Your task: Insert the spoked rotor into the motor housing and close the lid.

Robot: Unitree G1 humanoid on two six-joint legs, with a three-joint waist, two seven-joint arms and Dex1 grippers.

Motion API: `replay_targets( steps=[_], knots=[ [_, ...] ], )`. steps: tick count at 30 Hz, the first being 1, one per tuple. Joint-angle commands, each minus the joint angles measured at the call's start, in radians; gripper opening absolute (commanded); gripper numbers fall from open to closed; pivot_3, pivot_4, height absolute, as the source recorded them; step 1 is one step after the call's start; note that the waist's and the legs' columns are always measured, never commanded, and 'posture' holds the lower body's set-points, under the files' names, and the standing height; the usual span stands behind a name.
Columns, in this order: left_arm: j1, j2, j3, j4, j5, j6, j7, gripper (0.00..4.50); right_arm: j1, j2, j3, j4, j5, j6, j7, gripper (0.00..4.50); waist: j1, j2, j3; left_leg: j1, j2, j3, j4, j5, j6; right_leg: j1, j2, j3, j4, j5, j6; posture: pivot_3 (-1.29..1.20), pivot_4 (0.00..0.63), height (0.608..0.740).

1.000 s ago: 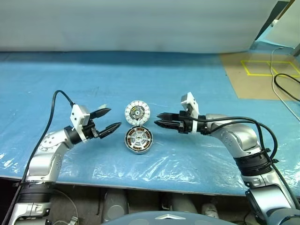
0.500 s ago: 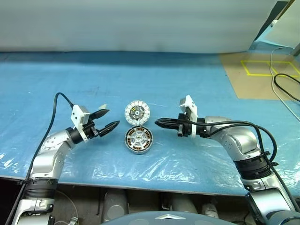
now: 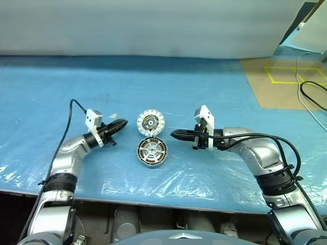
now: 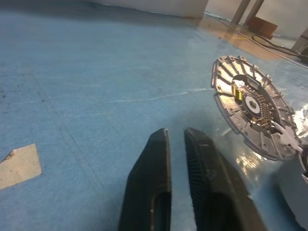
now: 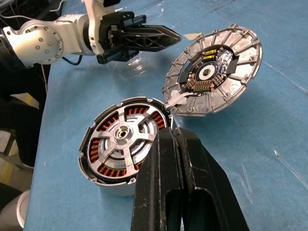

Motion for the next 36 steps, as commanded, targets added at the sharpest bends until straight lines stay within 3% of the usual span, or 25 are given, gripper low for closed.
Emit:
replay_targets(
  steps=[1,8,16,27,36],
  knots=[
    [-0.117,-0.016,0.014,0.137,0.017,-0.010,-0.011,0.04,-0.003,-0.014,-0.014,-0.035,-0.006,0.006,-0.003,0.00,0.003,0.000,0.000,0.000,0.000,0.000,0.000,0.000,0.000,0.000,0.000,0.000,0.000,0.000,0.000,0.00,0.150,0.740],
    [-0.314,-0.047,0.006,0.418,0.070,-0.010,-0.083,0.04,0.036,-0.032,-0.046,-0.087,0.062,0.076,0.019,0.00,0.018,0.000,0.000,0.000,0.000,-0.001,-0.001,0.000,0.000,0.000,0.000,0.000,-0.001,0.002,0.003,0.00,0.150,0.740],
    [-0.421,-0.073,-0.044,0.568,0.164,0.039,-0.228,0.04,0.012,-0.062,0.008,-0.086,0.055,0.088,0.092,0.00,0.021,0.000,0.000,-0.001,0.000,-0.003,-0.001,0.000,0.000,0.000,0.000,-0.001,-0.001,0.002,0.004,0.00,0.150,0.740],
    [-0.517,-0.121,0.020,0.633,0.152,0.152,-0.313,0.04,0.058,-0.096,-0.022,-0.146,0.071,0.144,0.044,0.00,0.025,-0.001,0.001,-0.002,-0.003,-0.003,-0.002,0.000,0.000,0.000,-0.004,-0.002,-0.002,0.002,0.004,0.00,0.150,0.740],
    [-0.561,-0.138,-0.040,0.622,0.221,0.164,-0.502,0.04,0.105,-0.147,-0.055,-0.199,0.086,0.171,0.028,0.00,0.027,-0.003,0.002,-0.002,-0.003,-0.004,-0.003,0.000,0.000,0.000,-0.004,-0.003,-0.003,0.002,0.004,0.00,0.150,0.740]
  ],
)
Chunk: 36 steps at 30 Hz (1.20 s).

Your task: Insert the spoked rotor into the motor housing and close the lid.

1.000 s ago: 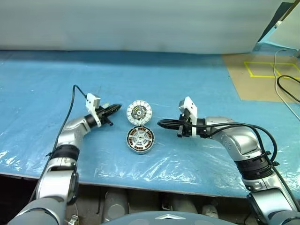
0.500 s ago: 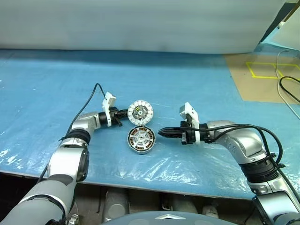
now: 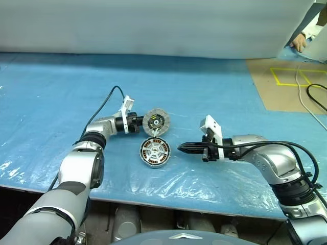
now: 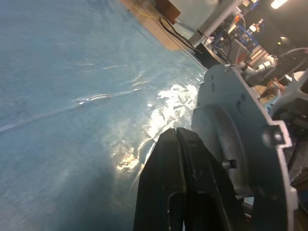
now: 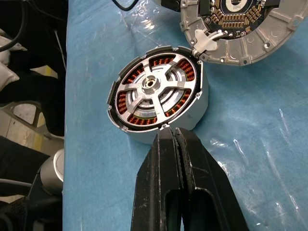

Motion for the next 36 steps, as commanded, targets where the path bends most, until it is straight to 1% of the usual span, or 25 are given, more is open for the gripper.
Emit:
replay_targets(
  steps=[1,7,11,14,18,22,28,31,34,36],
  knots=[
    [-0.037,0.001,-0.030,-0.023,0.029,-0.005,-0.095,0.04,0.016,-0.017,-0.040,-0.052,0.025,0.009,-0.008,0.00,0.001,0.000,0.000,0.000,0.000,0.000,0.000,0.000,0.000,0.000,0.000,0.000,-0.001,0.000,0.000,0.00,0.150,0.740],
    [-0.046,-0.011,-0.115,-0.031,0.102,-0.079,-0.171,0.04,0.020,-0.018,-0.049,-0.052,0.022,0.013,-0.019,0.00,0.002,0.000,0.000,0.000,-0.001,-0.001,-0.003,0.000,0.000,0.000,-0.001,0.000,-0.004,0.001,0.001,0.00,0.150,0.740],
    [-0.048,-0.020,-0.158,-0.034,0.106,-0.112,-0.171,0.04,0.022,-0.014,-0.052,-0.052,0.020,0.012,-0.024,0.00,0.002,0.000,0.000,0.000,-0.001,-0.002,-0.005,0.000,0.000,0.000,-0.001,-0.001,-0.005,0.001,0.001,0.00,0.150,0.740],
    [-0.046,-0.017,-0.210,-0.059,0.079,-0.127,-0.171,0.04,0.026,-0.013,-0.055,-0.052,0.018,0.009,-0.030,0.00,0.002,0.000,0.000,0.000,-0.001,-0.002,-0.006,0.000,0.000,0.000,-0.001,-0.002,-0.005,0.001,0.002,0.00,0.150,0.740],
    [-0.016,0.011,-0.337,-0.134,0.011,-0.150,-0.171,0.04,0.030,-0.012,-0.058,-0.049,0.016,0.004,-0.041,0.00,0.002,0.000,0.000,-0.001,-0.001,-0.002,-0.006,0.000,0.000,0.000,-0.001,-0.002,-0.006,0.001,0.002,0.00,0.150,0.740],
    [0.019,0.063,-0.477,-0.247,-0.102,-0.148,-0.171,0.04,0.032,-0.008,-0.054,-0.042,0.013,-0.004,-0.045,0.00,0.002,0.000,0.000,0.000,-0.001,-0.003,-0.006,0.000,0.000,0.000,-0.001,-0.002,-0.006,0.001,0.001,0.00,0.150,0.740],
    [0.056,0.170,-0.667,-0.476,-0.301,-0.122,-0.171,0.04,0.021,0.007,-0.039,-0.027,0.003,-0.017,-0.045,0.00,0.002,0.000,0.000,0.000,-0.001,-0.001,-0.006,0.000,0.000,0.000,-0.001,-0.002,-0.005,0.001,0.001,0.00,0.150,0.740],
    [0.077,0.231,-0.754,-0.584,-0.367,-0.142,-0.171,0.04,0.018,0.013,-0.034,-0.021,-0.002,-0.024,-0.044,0.00,0.001,0.000,0.000,0.000,-0.001,0.001,-0.006,0.000,0.000,0.000,-0.001,-0.002,-0.005,0.000,0.000,0.00,0.150,0.740],
    [0.095,0.275,-0.812,-0.652,-0.405,-0.161,-0.171,0.04,0.017,0.018,-0.031,-0.020,-0.004,-0.029,-0.046,0.00,-0.001,0.001,0.000,0.000,-0.001,0.001,-0.007,0.000,0.000,0.000,-0.001,-0.002,-0.005,0.000,0.000,0.00,0.150,0.740],
    [0.104,0.280,-0.808,-0.662,-0.424,-0.164,-0.171,0.04,0.016,0.019,-0.030,-0.020,-0.010,-0.040,-0.046,0.00,-0.001,0.001,0.000,0.000,-0.001,0.002,-0.007,0.000,0.000,0.000,-0.001,-0.002,-0.005,0.000,0.000,0.00,0.150,0.740]
  ],
)
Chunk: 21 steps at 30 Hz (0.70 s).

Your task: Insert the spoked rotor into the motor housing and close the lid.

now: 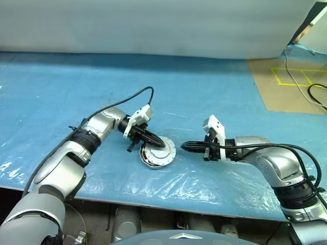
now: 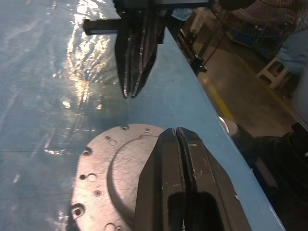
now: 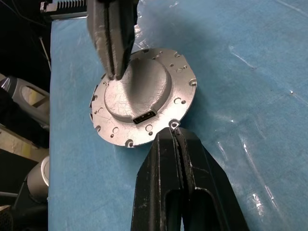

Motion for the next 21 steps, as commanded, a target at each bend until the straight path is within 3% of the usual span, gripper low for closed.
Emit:
replay_targets(
  steps=[1,5,11,17,21],
  knots=[
    [0.006,0.015,-0.003,-0.048,-0.056,-0.015,-0.006,0.04,-0.012,0.005,-0.002,-0.016,-0.011,-0.034,-0.002,0.00,0.000,0.000,0.000,0.000,0.000,0.001,0.000,0.000,0.000,0.000,0.000,0.000,0.000,0.000,0.000,0.00,0.150,0.740],
    [0.028,-0.015,0.138,-0.074,-0.093,0.044,-0.006,0.04,-0.018,-0.006,0.003,-0.031,-0.019,-0.064,0.019,0.00,-0.001,0.000,0.000,0.000,0.000,0.001,0.001,0.000,0.000,0.000,0.000,0.000,0.000,0.000,0.001,0.00,0.150,0.740],
    [0.218,0.035,0.369,-0.367,-0.105,0.141,0.093,0.04,-0.093,-0.042,0.032,-0.023,-0.032,-0.109,0.101,0.00,-0.019,0.001,0.000,0.001,0.001,0.000,0.000,0.000,0.000,0.000,0.000,0.001,0.000,0.001,0.001,0.00,0.150,0.740],
    [0.535,0.133,0.536,-0.719,-0.074,0.186,0.270,0.04,-0.185,-0.015,0.091,0.038,-0.063,-0.172,0.173,0.00,-0.030,0.001,0.000,0.001,0.002,0.001,-0.001,0.000,0.000,-0.001,0.002,0.000,0.001,0.000,0.001,0.00,0.150,0.740],
    [0.748,0.135,0.640,-0.860,-0.058,0.169,0.394,0.04,-0.234,0.022,0.140,0.104,-0.093,-0.219,0.224,0.00,-0.034,0.002,0.000,0.001,0.002,0.002,0.000,0.000,0.000,-0.001,0.002,0.000,0.000,-0.002,-0.003,0.00,0.150,0.740]
  ],
)
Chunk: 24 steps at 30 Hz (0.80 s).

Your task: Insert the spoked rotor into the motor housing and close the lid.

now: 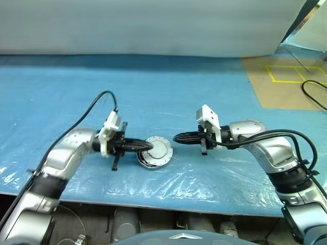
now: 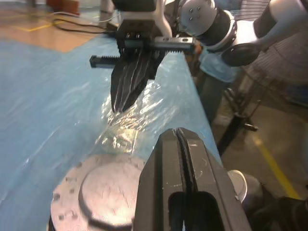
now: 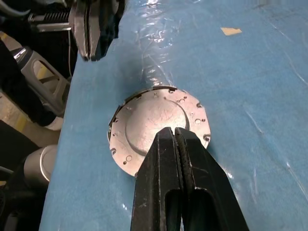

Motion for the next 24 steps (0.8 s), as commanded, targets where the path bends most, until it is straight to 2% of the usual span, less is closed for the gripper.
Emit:
replay_targets(
  steps=[1,5,9,16,24],
  knots=[
    [0.146,-0.022,0.114,-0.142,0.028,-0.057,0.131,0.04,-0.039,0.025,0.041,0.036,-0.020,-0.060,0.066,0.00,0.000,0.000,0.000,0.000,0.000,0.000,0.000,0.000,0.000,0.000,0.000,0.000,0.000,0.000,0.000,0.00,0.150,0.740],
    [0.282,-0.055,0.191,-0.210,0.052,-0.077,0.236,0.00,-0.074,0.048,0.080,0.094,-0.032,-0.099,0.147,0.91,0.001,0.000,0.000,0.000,0.001,0.000,0.002,0.000,0.001,0.001,0.000,0.000,-0.001,0.000,0.000,0.00,0.150,0.740],
    [0.334,-0.061,0.217,-0.219,0.090,-0.113,0.266,0.00,-0.097,0.038,0.136,0.164,-0.105,-0.187,0.223,2.18,0.000,0.000,0.000,0.002,0.001,0.001,0.003,0.000,0.002,0.002,0.000,0.001,0.001,0.000,0.000,0.00,0.150,0.740],
    [0.373,-0.074,0.213,-0.238,0.125,-0.134,0.291,0.00,-0.127,0.098,0.143,0.247,-0.157,-0.264,0.230,4.41,-0.002,0.000,0.000,0.002,0.001,0.001,0.003,0.000,0.002,0.002,0.000,0.002,0.002,0.000,-0.001,0.00,0.150,0.740],
    [0.357,-0.089,0.192,-0.256,0.143,-0.119,0.308,0.00,-0.124,0.146,0.138,0.284,-0.182,-0.288,0.237,4.46,-0.002,0.000,0.000,0.002,0.001,0.001,0.006,0.000,0.002,0.001,0.000,0.002,0.005,0.000,-0.001,0.00,0.150,0.740]
  ],
)
